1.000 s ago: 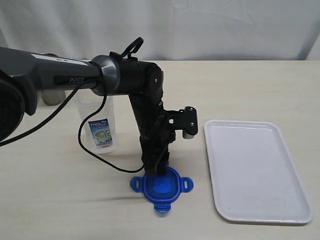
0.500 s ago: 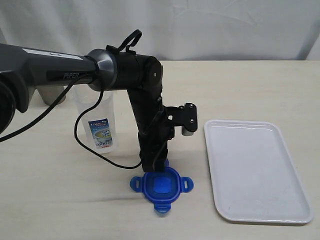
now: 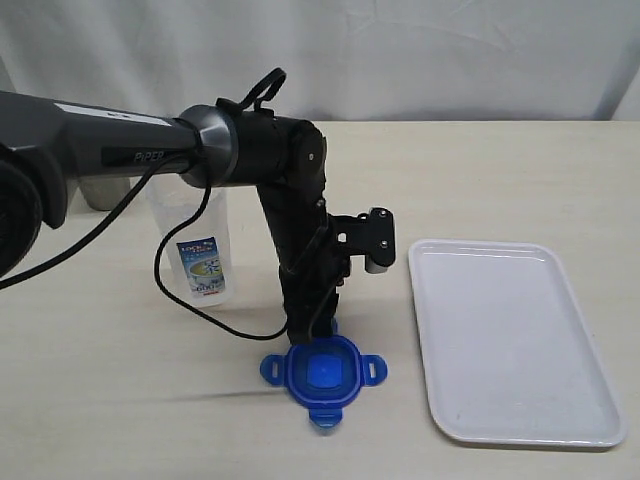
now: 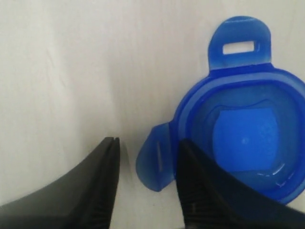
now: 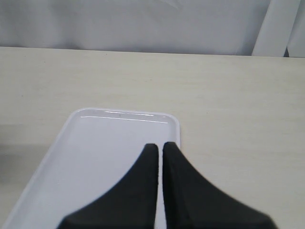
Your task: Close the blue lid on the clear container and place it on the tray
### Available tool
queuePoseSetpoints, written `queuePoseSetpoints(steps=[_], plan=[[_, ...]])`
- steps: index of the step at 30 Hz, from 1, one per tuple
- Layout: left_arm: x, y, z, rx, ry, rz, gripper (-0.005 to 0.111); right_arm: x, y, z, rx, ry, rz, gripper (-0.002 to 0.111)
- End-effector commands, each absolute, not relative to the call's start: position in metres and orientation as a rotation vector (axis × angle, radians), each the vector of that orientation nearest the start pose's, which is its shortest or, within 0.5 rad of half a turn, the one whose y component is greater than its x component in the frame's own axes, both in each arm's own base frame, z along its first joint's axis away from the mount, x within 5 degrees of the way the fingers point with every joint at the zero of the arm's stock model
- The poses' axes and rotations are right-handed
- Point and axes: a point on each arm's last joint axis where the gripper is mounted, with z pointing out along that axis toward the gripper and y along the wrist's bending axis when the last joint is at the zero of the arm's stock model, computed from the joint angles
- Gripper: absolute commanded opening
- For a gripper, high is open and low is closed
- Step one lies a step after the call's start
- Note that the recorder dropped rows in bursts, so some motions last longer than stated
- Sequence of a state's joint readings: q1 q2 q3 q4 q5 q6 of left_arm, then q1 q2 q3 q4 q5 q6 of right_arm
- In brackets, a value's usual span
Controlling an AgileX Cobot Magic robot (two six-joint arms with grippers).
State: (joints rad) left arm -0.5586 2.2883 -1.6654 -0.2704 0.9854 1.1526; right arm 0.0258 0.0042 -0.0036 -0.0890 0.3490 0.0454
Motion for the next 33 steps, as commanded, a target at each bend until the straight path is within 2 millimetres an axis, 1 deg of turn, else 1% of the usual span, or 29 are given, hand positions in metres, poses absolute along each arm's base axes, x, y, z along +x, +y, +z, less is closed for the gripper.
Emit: queuePoseSetpoints(steps=[1,3,5,10,12,13,20,24,27,28,31,32,33], plan=[[0.371,-0.253,0.112,2.117,2.136,-0.308,0.037,0.053,-0.001,0.182,-0.041,1.828,-0.041,0.004],[0.371,-0.253,0.112,2.117,2.136,-0.308,0.037,0.053,-0.001,0.182,-0.041,1.828,-0.041,0.004],[0.371,-0.253,0.112,2.117,2.136,-0.308,0.033,0.053,-0.001,0.182,-0.041,1.828,-0.041,0.004],[0.372,-0.254,0.112,2.109,2.127,-0.299,0.008,0.053,-0.001,0.182,-0.041,1.828,-0.041,0.004],[0.372,-0.254,0.112,2.106,2.125,-0.297,0.001,0.053,-0.001,0.182,-0.041,1.828,-0.041,0.004],[0.372,-0.254,0.112,2.106,2.125,-0.297,0.000,0.053,-0.001,0.182,-0.041,1.828,-0.041,0.004],[0.372,-0.253,0.112,2.122,2.120,-0.278,0.000,0.053,-0.001,0.182,-0.041,1.828,-0.041,0.004],[0.376,-0.252,0.121,2.085,2.100,-0.220,0.000,0.053,-0.001,0.182,-0.041,1.828,-0.041,0.004],[0.378,-0.253,0.133,2.046,2.079,-0.190,0.000,0.053,-0.001,0.182,-0.041,1.828,-0.041,0.004],[0.378,-0.253,0.142,2.033,2.066,-0.182,0.000,0.053,-0.001,0.182,-0.041,1.828,-0.041,0.004],[0.378,-0.252,0.155,2.014,2.042,-0.171,0.000,0.053,-0.001,0.182,-0.041,1.828,-0.041,0.004],[0.377,-0.252,0.161,2.005,2.031,-0.165,0.000,0.053,-0.001,0.182,-0.041,1.828,-0.041,0.004],[0.377,-0.252,0.172,1.990,2.010,-0.152,0.000,0.053,-0.001,0.182,-0.041,1.828,-0.041,0.004]])
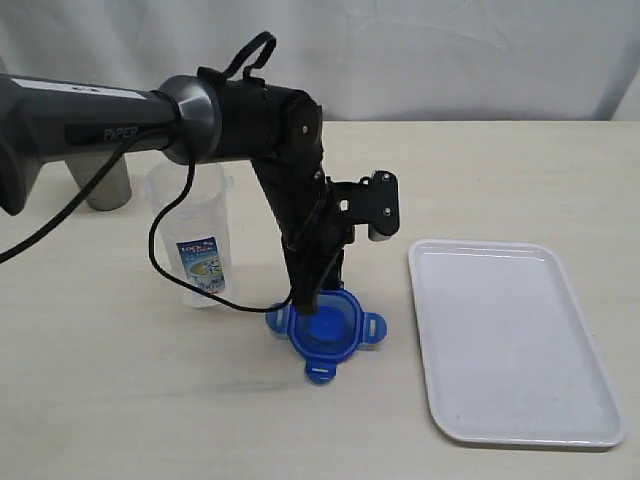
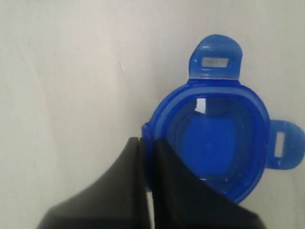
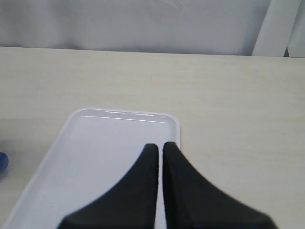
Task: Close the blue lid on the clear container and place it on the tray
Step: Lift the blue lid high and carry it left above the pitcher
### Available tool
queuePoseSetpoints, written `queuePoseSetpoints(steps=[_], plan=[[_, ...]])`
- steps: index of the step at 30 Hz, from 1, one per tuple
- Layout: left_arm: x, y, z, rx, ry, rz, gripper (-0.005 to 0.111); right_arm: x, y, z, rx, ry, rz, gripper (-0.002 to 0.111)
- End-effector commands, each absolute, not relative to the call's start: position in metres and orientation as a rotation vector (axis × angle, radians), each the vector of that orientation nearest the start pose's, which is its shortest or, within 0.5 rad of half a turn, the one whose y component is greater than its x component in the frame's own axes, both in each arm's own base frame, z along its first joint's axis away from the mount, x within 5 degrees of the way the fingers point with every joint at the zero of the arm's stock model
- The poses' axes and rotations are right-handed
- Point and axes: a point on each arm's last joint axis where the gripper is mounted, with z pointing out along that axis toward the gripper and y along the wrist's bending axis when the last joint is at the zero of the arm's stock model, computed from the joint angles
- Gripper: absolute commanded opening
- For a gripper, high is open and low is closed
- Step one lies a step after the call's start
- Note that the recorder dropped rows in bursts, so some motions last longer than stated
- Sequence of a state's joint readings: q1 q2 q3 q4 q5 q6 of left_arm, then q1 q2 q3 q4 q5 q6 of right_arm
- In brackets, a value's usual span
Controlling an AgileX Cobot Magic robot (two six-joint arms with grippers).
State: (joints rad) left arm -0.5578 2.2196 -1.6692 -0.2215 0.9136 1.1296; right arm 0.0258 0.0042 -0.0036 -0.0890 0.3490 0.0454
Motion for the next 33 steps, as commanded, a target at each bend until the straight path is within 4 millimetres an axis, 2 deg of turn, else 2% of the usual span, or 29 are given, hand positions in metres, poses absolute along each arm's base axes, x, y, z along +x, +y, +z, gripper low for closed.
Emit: queuePoseSetpoints(steps=[1,11,13,20,28,33], plan=[[0.377,-0.251,0.176,1.987,2.001,-0.142,0.000,0.053,-0.001,0.182,-0.041,1.828,-0.041,0.004],[0.375,-0.236,0.245,1.854,1.908,0.086,0.000,0.053,-0.001,0.182,-0.041,1.828,-0.041,0.004],[0.376,-0.234,0.253,1.835,1.882,0.133,0.000,0.053,-0.001,0.182,-0.041,1.828,-0.041,0.004],[0.389,-0.215,0.286,1.682,1.782,0.519,0.000,0.053,-0.001,0.182,-0.041,1.828,-0.041,0.004],[0.391,-0.213,0.304,1.636,1.681,0.603,0.000,0.053,-0.001,0.182,-0.041,1.828,-0.041,0.004],[0.394,-0.202,0.309,1.570,1.729,0.744,0.000,0.053,-0.001,0.182,-0.041,1.828,-0.041,0.004]])
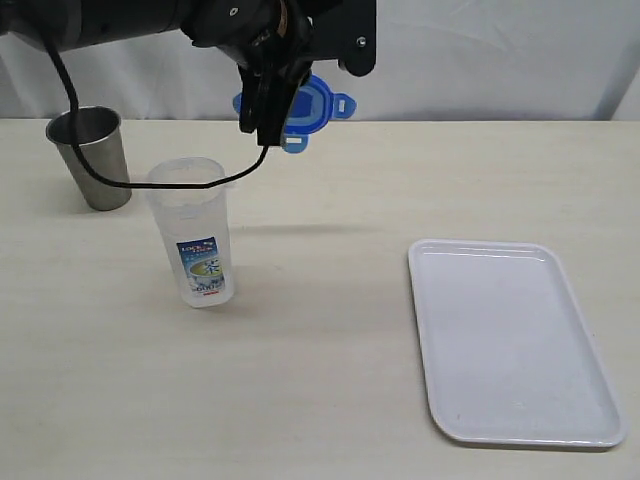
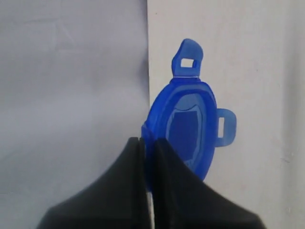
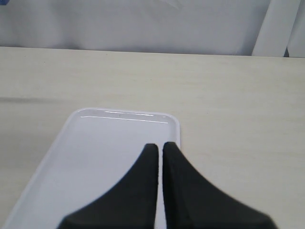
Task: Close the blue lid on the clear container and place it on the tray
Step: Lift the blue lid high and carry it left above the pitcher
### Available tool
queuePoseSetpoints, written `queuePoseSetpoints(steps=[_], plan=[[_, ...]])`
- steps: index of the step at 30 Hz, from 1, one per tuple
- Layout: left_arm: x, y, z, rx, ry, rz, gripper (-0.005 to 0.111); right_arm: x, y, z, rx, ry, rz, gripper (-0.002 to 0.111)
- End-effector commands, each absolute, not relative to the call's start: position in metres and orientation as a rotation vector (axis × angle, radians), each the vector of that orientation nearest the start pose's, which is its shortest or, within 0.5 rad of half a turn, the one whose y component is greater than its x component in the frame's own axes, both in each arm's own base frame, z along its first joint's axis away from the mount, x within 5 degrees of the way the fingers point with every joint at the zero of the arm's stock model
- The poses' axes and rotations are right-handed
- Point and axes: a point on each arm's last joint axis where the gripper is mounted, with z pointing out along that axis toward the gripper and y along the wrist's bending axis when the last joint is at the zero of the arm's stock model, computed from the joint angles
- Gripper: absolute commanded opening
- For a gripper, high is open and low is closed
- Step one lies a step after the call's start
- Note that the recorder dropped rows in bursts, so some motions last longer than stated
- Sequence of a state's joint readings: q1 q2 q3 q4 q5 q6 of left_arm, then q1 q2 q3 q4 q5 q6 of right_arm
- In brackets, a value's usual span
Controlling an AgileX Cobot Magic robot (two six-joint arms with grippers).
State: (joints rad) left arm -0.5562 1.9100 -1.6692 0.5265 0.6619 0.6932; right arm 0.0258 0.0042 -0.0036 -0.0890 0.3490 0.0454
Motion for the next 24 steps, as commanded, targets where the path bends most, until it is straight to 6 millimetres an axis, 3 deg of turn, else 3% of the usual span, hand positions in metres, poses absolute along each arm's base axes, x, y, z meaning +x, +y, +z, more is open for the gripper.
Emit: queuePoseSetpoints(steps=[1,5,9,14,18,24], plan=[[0.393,-0.199,0.309,1.559,1.757,0.758,0.000,0.053,-0.001,0.182,-0.041,1.828,-0.041,0.004],[0.389,-0.194,0.312,1.561,1.812,0.780,0.000,0.053,-0.001,0.182,-0.041,1.828,-0.041,0.004],[0.382,-0.187,0.328,1.530,1.809,0.792,0.000,0.053,-0.001,0.182,-0.041,1.828,-0.041,0.004],[0.380,-0.166,0.346,1.441,1.845,0.809,0.000,0.053,-0.001,0.182,-0.041,1.828,-0.041,0.004],[0.385,-0.146,0.347,1.391,1.912,0.813,0.000,0.053,-0.001,0.182,-0.041,1.828,-0.041,0.004],[0.388,-0.136,0.341,1.405,1.975,0.704,0.000,0.053,-0.001,0.182,-0.041,1.828,-0.041,0.004]])
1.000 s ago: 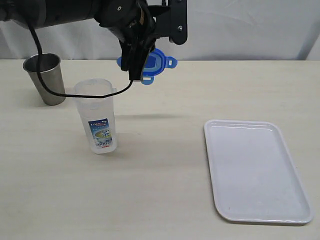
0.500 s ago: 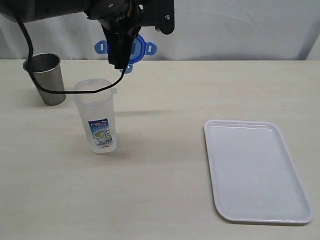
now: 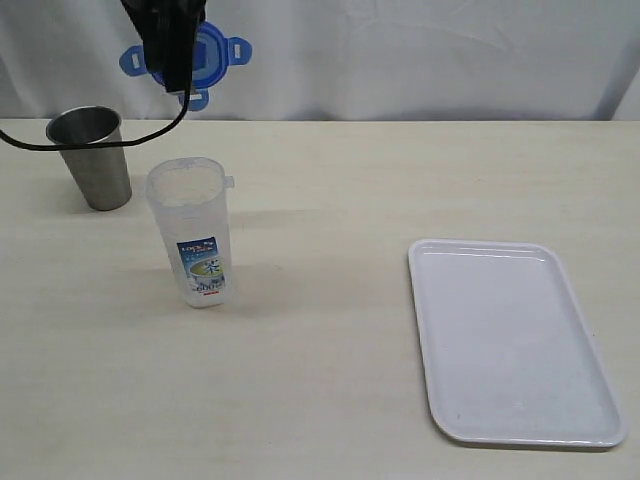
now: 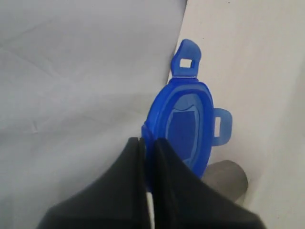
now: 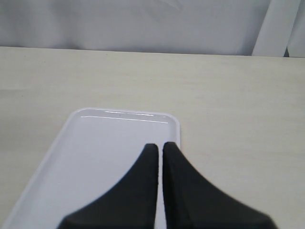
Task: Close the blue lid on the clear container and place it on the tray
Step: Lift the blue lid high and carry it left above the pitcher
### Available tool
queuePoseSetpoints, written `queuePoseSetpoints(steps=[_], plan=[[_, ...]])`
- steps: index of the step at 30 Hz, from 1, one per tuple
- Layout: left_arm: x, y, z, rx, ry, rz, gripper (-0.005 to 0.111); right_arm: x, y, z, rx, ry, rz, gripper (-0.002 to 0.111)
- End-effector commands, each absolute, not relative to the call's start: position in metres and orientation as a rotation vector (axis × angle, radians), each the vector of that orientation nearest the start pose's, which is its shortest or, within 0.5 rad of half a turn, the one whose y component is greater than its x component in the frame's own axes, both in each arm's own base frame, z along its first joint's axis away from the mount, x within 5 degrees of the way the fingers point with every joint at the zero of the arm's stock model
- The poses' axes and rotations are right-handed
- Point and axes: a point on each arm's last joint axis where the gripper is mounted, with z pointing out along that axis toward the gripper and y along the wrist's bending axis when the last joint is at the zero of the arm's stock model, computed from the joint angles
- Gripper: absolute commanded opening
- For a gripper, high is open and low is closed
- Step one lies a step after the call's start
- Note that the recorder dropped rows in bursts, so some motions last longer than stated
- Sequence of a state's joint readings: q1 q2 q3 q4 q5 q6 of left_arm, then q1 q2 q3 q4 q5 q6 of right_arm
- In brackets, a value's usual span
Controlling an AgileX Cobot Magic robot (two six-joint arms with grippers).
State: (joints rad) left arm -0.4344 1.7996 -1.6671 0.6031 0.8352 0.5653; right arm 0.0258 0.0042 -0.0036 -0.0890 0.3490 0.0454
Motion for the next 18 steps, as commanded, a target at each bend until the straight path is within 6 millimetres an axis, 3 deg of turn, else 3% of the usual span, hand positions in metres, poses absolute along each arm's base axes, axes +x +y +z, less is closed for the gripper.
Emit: queuePoseSetpoints(steps=[1,12,18], plan=[[0.387,-0.134,0.340,1.418,1.990,0.694,0.000,0.053,-0.001,0.182,-0.041,1.828,-0.041,0.004],[0.388,-0.094,0.343,1.389,2.074,0.380,0.000,0.053,-0.001,0.182,-0.041,1.828,-0.041,0.004],[0.382,-0.093,0.340,1.430,2.124,0.333,0.000,0.053,-0.001,0.182,-0.041,1.828,-0.041,0.004]])
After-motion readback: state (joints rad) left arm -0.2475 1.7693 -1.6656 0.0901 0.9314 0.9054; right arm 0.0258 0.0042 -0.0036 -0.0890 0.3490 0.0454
